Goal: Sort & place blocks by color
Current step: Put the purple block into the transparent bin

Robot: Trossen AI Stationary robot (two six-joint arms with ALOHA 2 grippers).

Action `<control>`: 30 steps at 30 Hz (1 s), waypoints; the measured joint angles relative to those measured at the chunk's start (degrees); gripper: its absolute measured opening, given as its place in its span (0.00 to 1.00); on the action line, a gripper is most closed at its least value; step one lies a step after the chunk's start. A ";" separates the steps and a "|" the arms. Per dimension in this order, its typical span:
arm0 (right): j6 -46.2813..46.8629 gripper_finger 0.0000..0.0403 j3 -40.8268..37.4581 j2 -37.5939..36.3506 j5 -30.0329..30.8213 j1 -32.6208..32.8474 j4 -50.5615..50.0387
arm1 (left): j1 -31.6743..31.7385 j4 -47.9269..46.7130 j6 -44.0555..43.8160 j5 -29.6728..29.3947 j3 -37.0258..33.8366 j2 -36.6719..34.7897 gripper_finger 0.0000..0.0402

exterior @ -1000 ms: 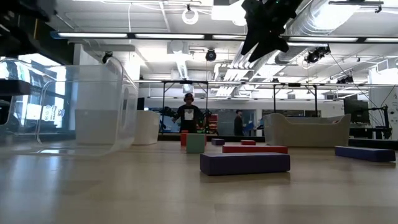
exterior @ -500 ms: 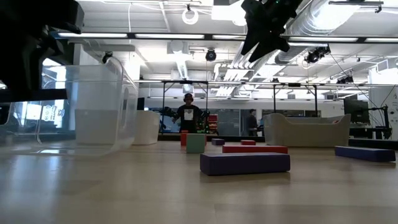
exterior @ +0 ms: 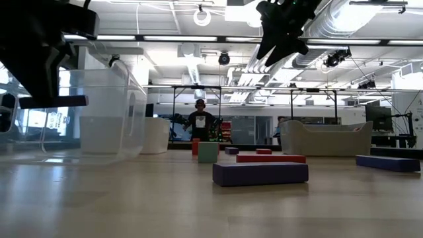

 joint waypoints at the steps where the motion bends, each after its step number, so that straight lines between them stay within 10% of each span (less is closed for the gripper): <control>1: 0.00 0.43 0.00 -0.02 0.00 0.00 0.00 | 0.26 -0.02 0.00 0.02 0.01 -0.26 0.20; 30: 1.36 0.43 0.00 0.00 -0.01 -0.02 -0.02 | 13.12 0.37 13.51 -3.63 -2.09 -5.58 0.20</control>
